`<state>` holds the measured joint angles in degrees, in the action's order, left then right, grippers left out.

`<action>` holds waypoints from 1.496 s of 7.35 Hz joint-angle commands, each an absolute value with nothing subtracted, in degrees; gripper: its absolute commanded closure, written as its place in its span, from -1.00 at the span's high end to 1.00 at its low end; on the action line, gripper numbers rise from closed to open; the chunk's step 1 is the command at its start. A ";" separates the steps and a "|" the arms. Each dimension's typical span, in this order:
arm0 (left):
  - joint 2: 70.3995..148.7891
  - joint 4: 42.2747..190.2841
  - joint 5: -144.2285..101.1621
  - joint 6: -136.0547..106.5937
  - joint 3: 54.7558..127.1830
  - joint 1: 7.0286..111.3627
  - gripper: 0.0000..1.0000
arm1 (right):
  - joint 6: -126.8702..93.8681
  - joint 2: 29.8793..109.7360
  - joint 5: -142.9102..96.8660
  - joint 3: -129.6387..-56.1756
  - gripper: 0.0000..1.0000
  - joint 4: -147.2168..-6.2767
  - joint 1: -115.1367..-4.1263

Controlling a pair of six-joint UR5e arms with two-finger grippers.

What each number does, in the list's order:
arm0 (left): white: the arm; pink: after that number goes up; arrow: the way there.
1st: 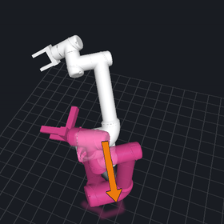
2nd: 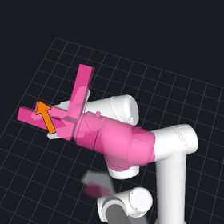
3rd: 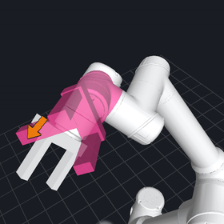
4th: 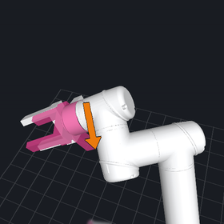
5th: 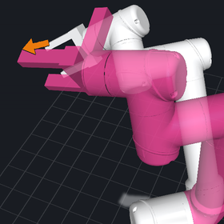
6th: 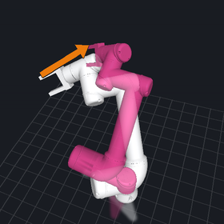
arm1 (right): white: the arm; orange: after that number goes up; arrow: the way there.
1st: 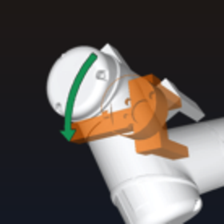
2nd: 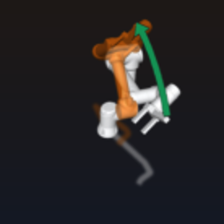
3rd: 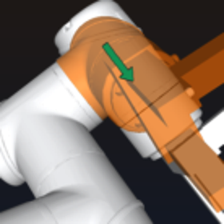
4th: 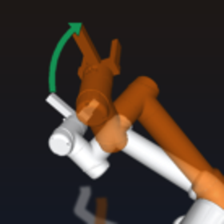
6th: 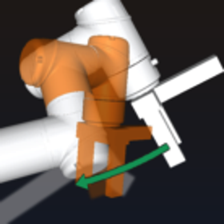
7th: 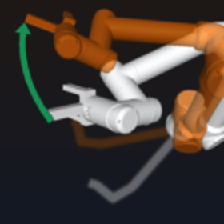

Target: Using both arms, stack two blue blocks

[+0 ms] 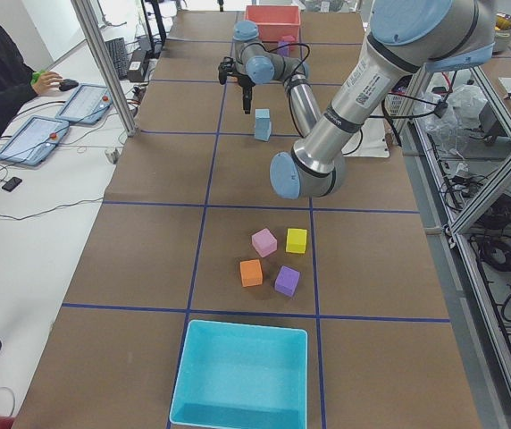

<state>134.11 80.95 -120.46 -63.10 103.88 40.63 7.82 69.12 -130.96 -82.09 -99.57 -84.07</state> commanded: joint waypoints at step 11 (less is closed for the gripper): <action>83.50 76.29 -137.29 9.14 112.77 98.52 0.96 | 6.51 72.69 -133.77 -86.57 1.00 -99.76 -84.55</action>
<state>84.24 75.87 -137.32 8.92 113.08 97.86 6.93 72.67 -133.77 -86.25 -99.72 -84.54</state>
